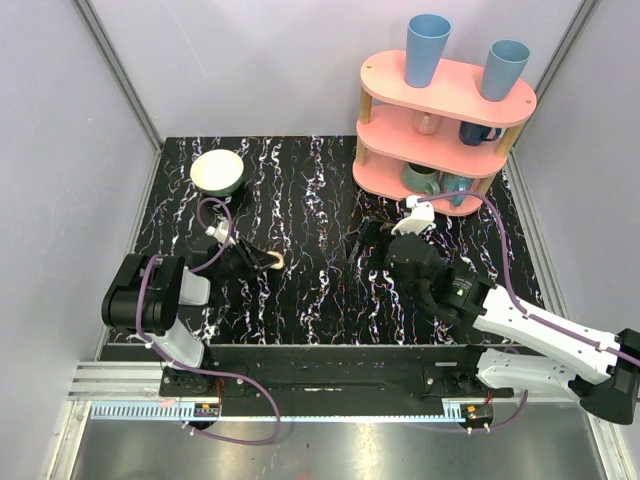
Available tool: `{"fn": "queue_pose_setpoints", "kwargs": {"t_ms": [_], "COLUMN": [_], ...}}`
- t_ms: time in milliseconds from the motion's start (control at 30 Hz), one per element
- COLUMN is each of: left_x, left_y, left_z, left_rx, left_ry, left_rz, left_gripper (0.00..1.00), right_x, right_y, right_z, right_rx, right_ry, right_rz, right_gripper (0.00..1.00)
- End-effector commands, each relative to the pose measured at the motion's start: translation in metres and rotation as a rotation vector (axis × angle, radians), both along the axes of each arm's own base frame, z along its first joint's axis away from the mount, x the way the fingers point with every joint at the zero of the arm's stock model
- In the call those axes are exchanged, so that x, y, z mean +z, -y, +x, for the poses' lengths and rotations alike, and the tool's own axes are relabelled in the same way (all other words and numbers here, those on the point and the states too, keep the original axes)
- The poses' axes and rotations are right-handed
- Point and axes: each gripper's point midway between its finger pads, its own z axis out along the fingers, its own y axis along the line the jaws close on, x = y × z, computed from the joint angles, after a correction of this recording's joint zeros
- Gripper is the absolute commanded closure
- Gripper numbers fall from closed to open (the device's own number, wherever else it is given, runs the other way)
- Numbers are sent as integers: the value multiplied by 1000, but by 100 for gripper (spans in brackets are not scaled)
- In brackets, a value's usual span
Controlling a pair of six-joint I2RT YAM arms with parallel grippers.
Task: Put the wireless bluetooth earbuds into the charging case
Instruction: Place the charging case with the earbuds at the center of the board.
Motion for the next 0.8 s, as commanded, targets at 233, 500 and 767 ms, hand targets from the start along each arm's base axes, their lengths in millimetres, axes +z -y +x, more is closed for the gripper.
{"fn": "queue_pose_setpoints", "kwargs": {"t_ms": [233, 500, 767], "left_x": [1, 2, 19], "left_y": [-14, -38, -53], "left_z": [1, -6, -3], "left_rx": [18, 112, 189], "left_ry": [53, 60, 89], "left_rz": [72, 208, 263], "left_gripper": [43, 41, 40], "right_x": [8, 2, 2], "right_y": [-8, -5, 1], "right_z": [8, 11, 11], "right_rx": [0, -8, -20], "right_ry": [9, -2, -5], "right_rz": [20, 2, -2], "right_gripper": [0, 0, 0]}}
